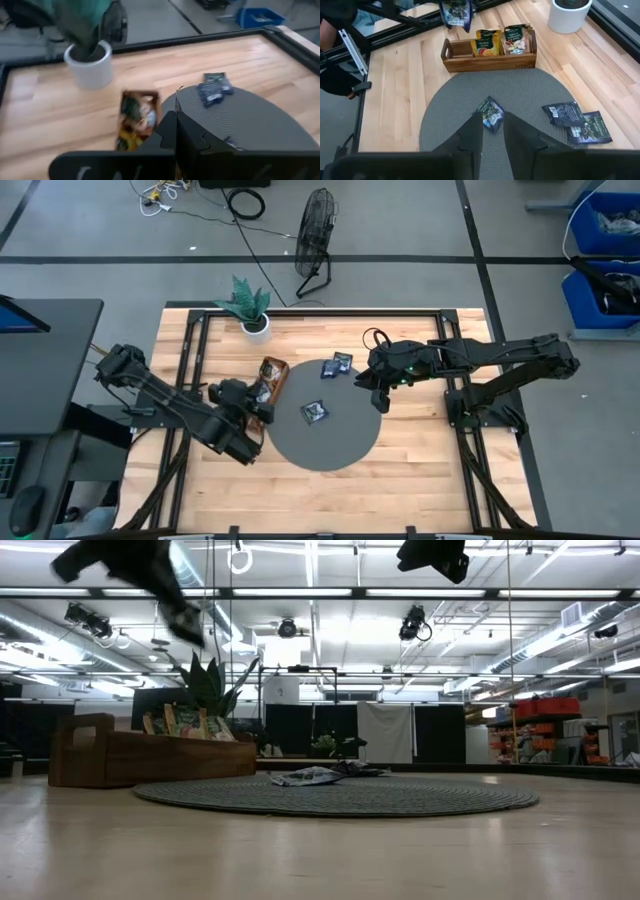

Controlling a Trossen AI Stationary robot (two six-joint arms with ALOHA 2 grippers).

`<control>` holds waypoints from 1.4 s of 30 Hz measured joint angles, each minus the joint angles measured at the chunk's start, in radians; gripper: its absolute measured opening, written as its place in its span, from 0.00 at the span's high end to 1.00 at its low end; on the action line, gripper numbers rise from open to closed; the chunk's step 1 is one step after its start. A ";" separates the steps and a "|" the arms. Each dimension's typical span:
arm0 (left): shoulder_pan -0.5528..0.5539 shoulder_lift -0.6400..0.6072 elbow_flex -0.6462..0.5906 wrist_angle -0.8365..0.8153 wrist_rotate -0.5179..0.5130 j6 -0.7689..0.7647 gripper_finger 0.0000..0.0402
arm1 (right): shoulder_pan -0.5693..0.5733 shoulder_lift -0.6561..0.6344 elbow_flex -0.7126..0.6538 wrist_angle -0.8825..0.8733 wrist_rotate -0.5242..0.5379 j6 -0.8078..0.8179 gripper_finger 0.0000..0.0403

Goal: Pick & Place Tea
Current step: Put the purple tea bag into the bottom section of the wooden organizer

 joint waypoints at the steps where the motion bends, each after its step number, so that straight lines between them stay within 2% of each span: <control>1: -0.006 0.000 -0.030 -0.007 0.006 -0.055 1.00 | 0.000 0.000 0.000 0.000 0.000 0.000 0.79; 5: -0.029 -0.001 -0.145 -0.008 0.076 -0.235 1.00 | 0.000 0.000 0.000 0.006 0.000 0.000 0.79; 8: -0.038 -0.001 -0.204 0.055 0.123 -0.249 1.00 | 0.000 0.001 0.000 0.013 0.000 0.000 0.79; 18: -0.073 -0.001 -0.316 0.120 0.213 -0.258 1.00 | 0.000 0.001 0.000 0.069 0.000 0.001 0.79; 26: -0.094 0.003 -0.317 0.154 0.193 -0.258 1.00 | 0.000 0.001 0.000 0.069 0.000 0.047 0.79; 42: -0.103 0.133 -0.317 0.201 0.188 -0.230 1.00 | 0.000 0.001 0.000 0.071 0.000 0.080 0.79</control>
